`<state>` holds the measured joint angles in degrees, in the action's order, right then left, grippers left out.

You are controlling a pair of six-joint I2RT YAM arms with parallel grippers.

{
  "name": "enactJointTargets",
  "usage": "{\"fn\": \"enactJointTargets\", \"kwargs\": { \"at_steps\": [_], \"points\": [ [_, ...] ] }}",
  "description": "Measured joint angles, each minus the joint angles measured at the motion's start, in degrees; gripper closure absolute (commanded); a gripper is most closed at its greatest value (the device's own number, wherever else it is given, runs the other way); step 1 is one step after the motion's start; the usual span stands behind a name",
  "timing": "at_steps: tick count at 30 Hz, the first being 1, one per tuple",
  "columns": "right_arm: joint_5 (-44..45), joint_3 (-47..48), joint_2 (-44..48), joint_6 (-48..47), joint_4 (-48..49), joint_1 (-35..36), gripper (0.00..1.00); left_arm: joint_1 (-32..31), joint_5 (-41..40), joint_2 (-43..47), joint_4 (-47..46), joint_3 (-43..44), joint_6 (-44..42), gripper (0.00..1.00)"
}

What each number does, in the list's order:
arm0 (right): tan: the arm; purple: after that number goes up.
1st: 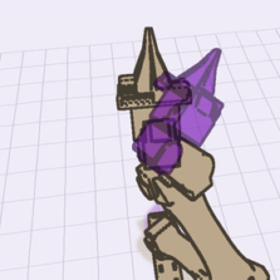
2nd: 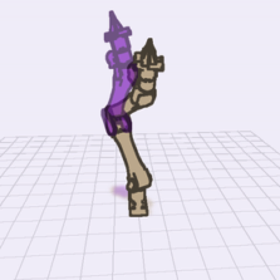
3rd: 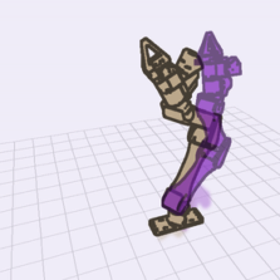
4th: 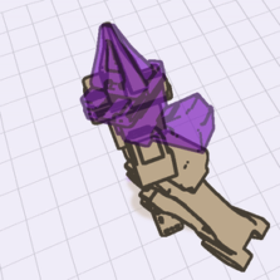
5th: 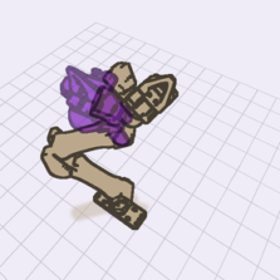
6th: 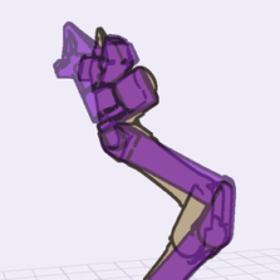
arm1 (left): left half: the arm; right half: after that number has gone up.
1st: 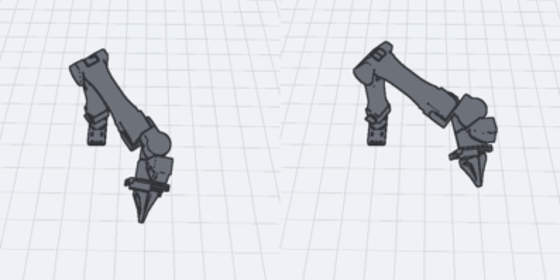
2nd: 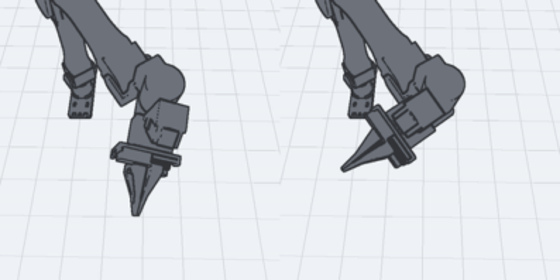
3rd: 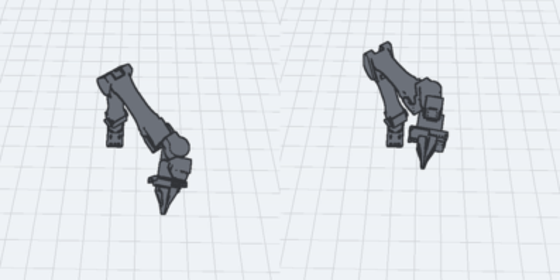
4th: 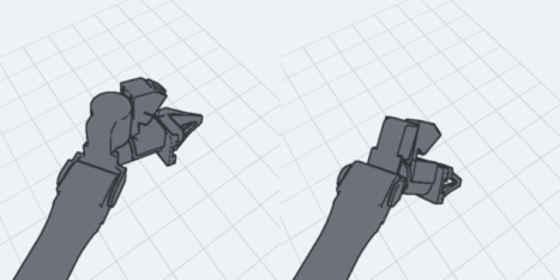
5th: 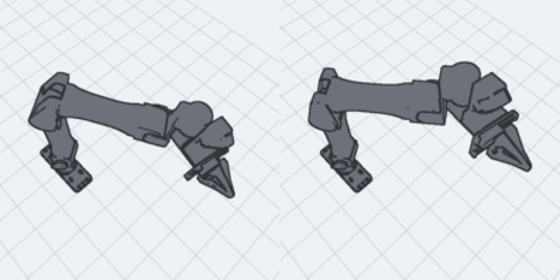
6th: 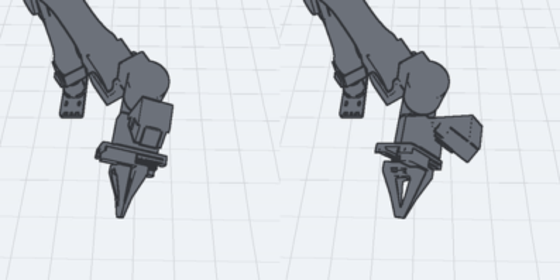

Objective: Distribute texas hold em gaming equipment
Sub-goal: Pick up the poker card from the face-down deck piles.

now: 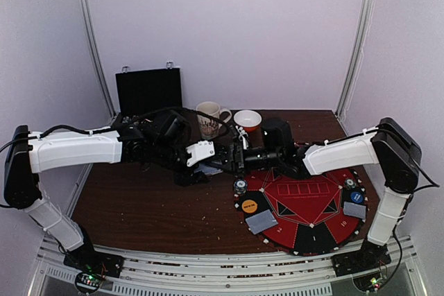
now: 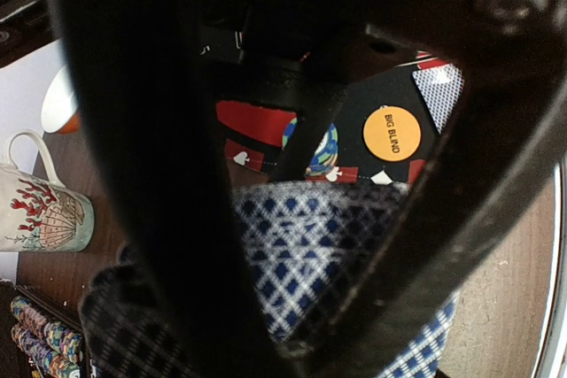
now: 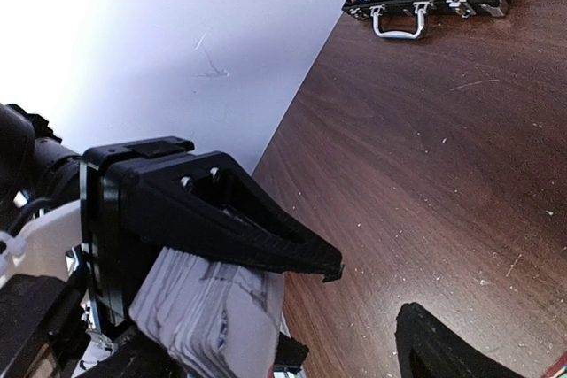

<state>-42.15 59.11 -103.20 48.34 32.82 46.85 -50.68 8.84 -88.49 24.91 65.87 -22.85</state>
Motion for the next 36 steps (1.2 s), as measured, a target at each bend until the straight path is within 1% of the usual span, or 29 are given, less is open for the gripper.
{"fn": "enactJointTargets", "kwargs": {
  "at_steps": [3,5,11,17,21,28,32,36],
  "points": [
    [1.7,0.9,0.0,-1.4,-2.3,0.0,0.35,0.0,0.0,0.0,0.0,0.0,0.1,0.47],
    [2.6,1.6,0.0,-2.6,-4.5,0.0,0.4,0.0,-0.1,0.0,0.0,0.0,0.2,0.47],
    [4.3,2.9,2.1,-6.4,-10.7,0.0,0.49,0.0,-0.2,0.0,0.2,0.0,0.3,0.49],
    [5.6,3.5,4.8,-9.4,-17.2,-0.3,0.53,0.0,-0.4,0.0,0.2,0.0,0.3,0.49],
    [5.9,3.9,5.6,-10.8,-19.8,-0.4,0.63,0.0,-0.5,0.0,0.2,0.0,0.3,0.49],
    [5.5,5.9,6.1,-12.4,-23.3,-0.4,0.85,0.0,-1.1,-0.1,0.2,0.0,0.3,0.49],
    [5.5,7.6,6.1,-13.6,-26.5,-0.5,0.86,0.0,-1.1,-0.1,0.2,0.0,0.3,0.49],
    [5.6,8.9,6.2,-14.7,-29.4,-0.5,0.82,0.0,-1.1,-0.1,0.1,0.0,0.3,0.49]
  ]
}}
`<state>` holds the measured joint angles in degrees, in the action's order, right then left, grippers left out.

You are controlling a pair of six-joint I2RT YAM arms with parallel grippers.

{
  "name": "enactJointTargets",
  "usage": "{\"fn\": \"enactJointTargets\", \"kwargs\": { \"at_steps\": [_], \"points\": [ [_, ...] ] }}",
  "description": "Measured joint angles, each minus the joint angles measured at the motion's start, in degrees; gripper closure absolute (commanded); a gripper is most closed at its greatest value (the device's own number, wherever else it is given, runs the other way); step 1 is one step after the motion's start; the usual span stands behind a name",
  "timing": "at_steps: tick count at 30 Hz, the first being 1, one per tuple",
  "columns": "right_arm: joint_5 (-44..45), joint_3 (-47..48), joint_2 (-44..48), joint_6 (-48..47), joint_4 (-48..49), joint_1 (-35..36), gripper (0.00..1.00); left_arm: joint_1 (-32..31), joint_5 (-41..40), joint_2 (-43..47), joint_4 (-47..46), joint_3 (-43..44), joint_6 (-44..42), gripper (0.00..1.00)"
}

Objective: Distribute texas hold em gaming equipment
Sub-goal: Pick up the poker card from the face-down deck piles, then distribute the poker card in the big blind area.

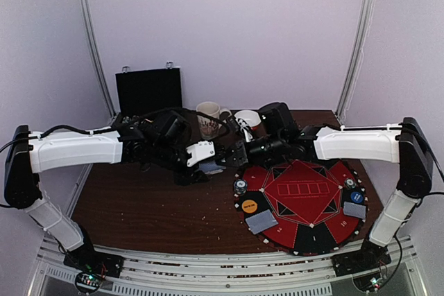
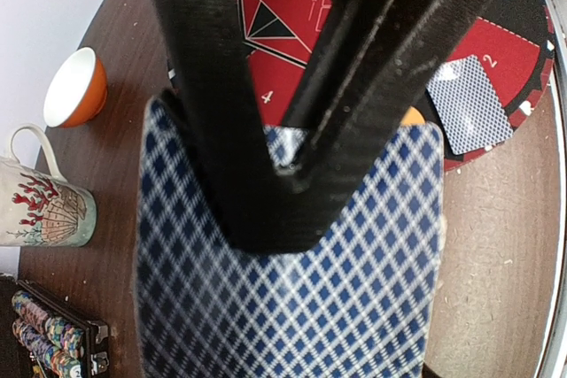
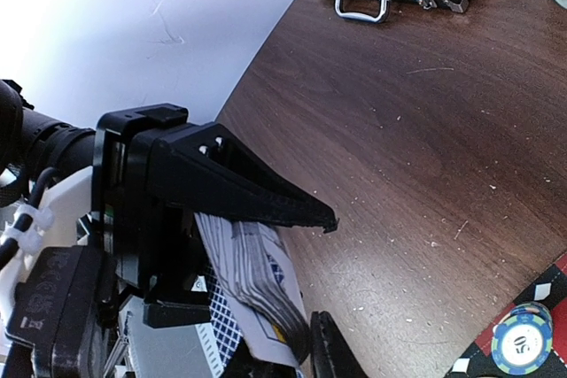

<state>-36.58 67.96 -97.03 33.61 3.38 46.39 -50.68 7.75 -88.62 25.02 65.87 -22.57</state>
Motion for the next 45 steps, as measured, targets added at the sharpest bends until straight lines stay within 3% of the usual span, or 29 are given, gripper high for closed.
{"fn": "enactJointTargets", "kwargs": {
  "at_steps": [5,11,26,35,41,45],
  "points": [
    [0.4,0.9,0.3,-1.0,-3.0,-0.2,0.86,0.0,-0.1,-0.1,0.0,0.0,0.0,0.49],
    [1.1,2.2,0.5,-2.4,-5.9,-0.2,1.0,0.0,-0.3,-0.1,0.2,0.0,0.0,0.49],
    [2.9,6.2,3.5,-6.0,-16.2,-1.9,1.0,0.2,-0.5,-0.2,0.3,-0.1,0.0,0.49],
    [4.4,6.7,13.1,-10.3,-27.1,-7.3,1.0,0.2,-0.4,-0.2,0.3,-0.1,0.0,0.49],
    [0.5,-1.1,18.9,-10.2,-28.2,-9.3,1.0,0.2,-0.4,-0.2,0.3,-0.1,0.0,0.49],
    [-3.5,-10.6,17.0,-9.1,-27.2,-8.3,1.0,0.2,-0.4,-0.2,0.3,-0.1,0.0,0.49]
  ]
}}
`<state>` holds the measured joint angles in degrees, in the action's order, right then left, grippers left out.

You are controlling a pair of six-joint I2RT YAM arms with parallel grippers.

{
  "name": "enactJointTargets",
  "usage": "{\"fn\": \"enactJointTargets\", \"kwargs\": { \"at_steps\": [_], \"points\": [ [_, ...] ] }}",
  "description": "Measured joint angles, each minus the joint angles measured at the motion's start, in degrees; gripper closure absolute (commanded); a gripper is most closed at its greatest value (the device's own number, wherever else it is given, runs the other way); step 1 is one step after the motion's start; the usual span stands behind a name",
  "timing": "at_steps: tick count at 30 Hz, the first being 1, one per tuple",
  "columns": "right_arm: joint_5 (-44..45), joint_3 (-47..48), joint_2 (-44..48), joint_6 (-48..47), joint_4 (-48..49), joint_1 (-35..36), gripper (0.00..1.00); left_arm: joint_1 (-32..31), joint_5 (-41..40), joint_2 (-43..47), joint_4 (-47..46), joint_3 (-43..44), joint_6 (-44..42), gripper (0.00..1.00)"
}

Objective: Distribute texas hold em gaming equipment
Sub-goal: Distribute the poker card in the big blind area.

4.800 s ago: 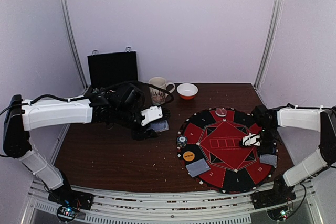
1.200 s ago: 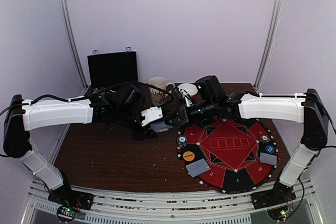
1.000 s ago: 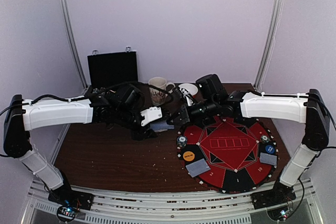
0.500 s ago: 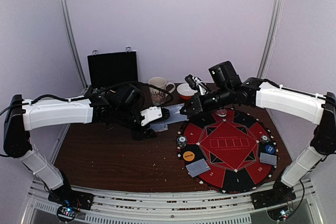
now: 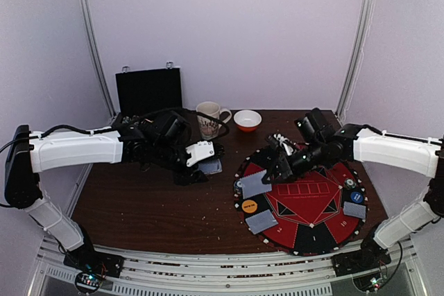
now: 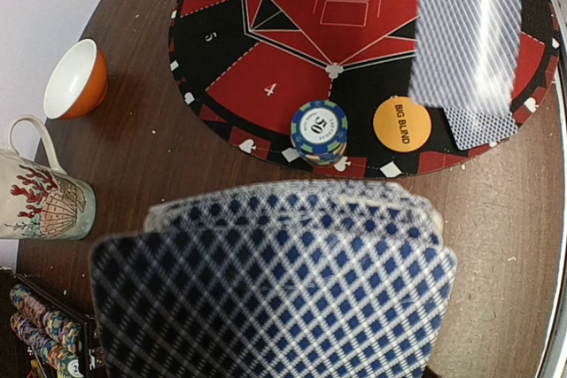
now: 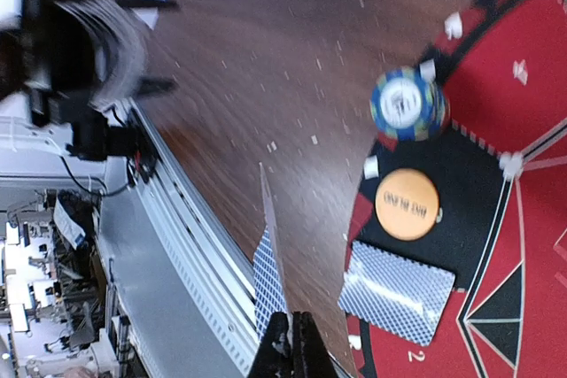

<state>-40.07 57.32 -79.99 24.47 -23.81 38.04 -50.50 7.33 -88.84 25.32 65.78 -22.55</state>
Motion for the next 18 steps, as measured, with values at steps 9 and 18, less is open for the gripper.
{"fn": "enactJointTargets", "kwargs": {
  "at_steps": [9,18],
  "points": [
    [-5.9,-10.4,-7.4,2.6,7.9,2.3,1.0,0.0,0.0,0.0,0.0,0.0,0.0,0.49],
    [-6.7,-10.3,-14.4,-2.5,7.3,2.5,1.0,0.0,0.0,0.0,0.0,0.0,0.0,0.49]
  ]
}}
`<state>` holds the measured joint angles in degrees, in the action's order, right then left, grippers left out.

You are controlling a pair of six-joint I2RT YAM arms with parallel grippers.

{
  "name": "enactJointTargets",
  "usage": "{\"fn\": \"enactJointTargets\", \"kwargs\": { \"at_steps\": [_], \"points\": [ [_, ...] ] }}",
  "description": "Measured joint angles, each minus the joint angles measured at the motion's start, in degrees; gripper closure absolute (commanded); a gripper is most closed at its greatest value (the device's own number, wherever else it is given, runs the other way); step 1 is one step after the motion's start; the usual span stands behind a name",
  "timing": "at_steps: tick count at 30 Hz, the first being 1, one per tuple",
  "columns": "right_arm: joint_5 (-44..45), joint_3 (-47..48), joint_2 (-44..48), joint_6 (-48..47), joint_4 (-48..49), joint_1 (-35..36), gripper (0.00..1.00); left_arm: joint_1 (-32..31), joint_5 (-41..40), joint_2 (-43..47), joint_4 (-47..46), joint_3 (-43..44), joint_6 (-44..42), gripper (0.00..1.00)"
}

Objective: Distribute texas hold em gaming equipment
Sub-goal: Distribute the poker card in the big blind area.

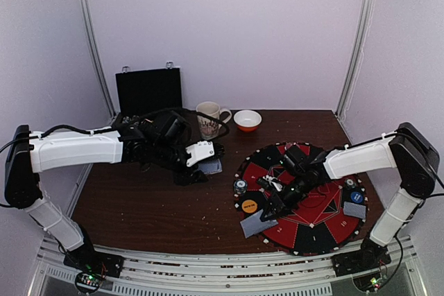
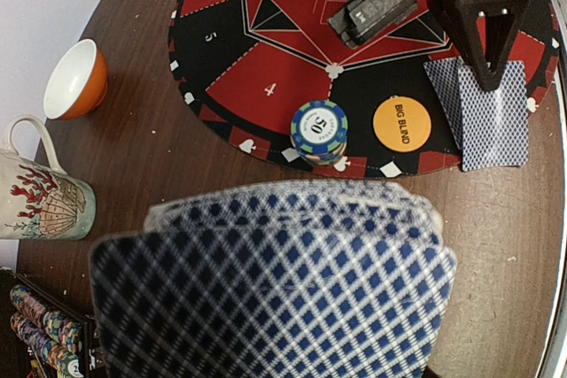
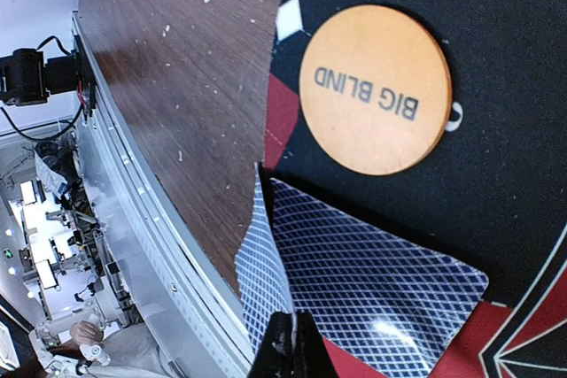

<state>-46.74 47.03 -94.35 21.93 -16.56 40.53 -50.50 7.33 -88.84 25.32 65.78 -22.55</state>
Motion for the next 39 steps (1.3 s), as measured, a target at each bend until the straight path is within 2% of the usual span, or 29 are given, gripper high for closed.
{"fn": "enactJointTargets", "kwargs": {
  "at_steps": [15,39],
  "points": [
    [4.4,1.2,-1.7,-2.5,-3.9,0.0,1.0,0.0,0.0,0.0,0.0,0.0,0.0,0.49],
    [1.5,4.5,0.2,-8.2,-9.9,-2.0,1.0,0.0,0.0,0.0,0.0,0.0,0.0,0.49]
  ]
}}
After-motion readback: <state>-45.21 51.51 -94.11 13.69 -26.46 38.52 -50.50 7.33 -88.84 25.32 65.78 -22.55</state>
